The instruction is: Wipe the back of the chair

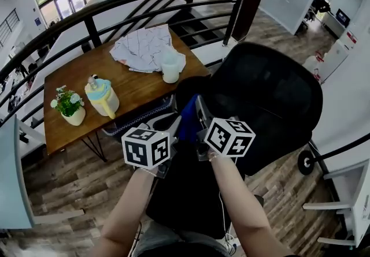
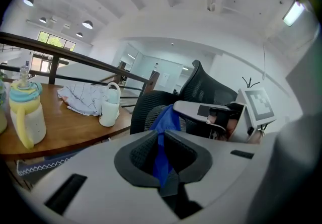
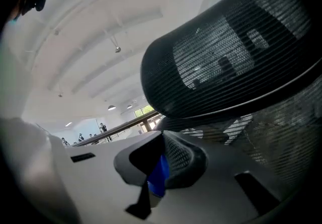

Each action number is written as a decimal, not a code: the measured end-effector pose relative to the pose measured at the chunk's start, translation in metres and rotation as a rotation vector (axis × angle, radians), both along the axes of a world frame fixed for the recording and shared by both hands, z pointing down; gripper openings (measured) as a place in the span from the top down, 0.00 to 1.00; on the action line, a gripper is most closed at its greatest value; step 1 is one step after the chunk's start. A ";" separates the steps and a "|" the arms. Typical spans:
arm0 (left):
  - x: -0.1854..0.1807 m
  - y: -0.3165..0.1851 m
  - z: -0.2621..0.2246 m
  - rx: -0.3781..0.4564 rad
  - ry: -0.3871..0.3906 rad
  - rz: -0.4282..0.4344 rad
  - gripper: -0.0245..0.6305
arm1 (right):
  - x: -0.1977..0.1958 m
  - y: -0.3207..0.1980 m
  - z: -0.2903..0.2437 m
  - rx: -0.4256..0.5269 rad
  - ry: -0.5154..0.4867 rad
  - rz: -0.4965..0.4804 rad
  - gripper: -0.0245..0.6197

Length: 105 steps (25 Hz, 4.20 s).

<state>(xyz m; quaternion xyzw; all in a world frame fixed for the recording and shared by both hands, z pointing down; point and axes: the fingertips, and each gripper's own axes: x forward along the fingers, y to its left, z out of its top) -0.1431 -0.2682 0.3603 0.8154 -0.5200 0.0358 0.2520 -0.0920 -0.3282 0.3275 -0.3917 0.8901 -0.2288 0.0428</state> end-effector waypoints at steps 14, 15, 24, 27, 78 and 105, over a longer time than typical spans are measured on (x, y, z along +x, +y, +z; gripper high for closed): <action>0.025 -0.017 0.013 -0.030 -0.004 0.038 0.89 | 0.048 -0.022 0.021 -0.049 0.000 0.116 0.91; 0.029 -0.017 0.013 -0.031 -0.002 0.047 0.89 | 0.054 -0.022 0.022 -0.051 0.001 0.124 0.91; 0.078 -0.021 0.014 -0.035 0.001 0.132 0.89 | 0.118 -0.017 0.028 -0.065 0.003 0.220 0.91; 0.098 -0.021 0.017 -0.040 0.000 0.167 0.89 | 0.142 -0.014 0.029 -0.066 0.007 0.256 0.91; 0.218 0.017 0.034 -0.085 -0.020 0.394 0.89 | 0.379 0.093 0.013 -0.003 0.013 0.687 0.91; -0.013 0.058 0.095 -0.208 0.056 -0.024 0.89 | 0.023 0.056 0.065 -0.098 -0.014 0.018 0.91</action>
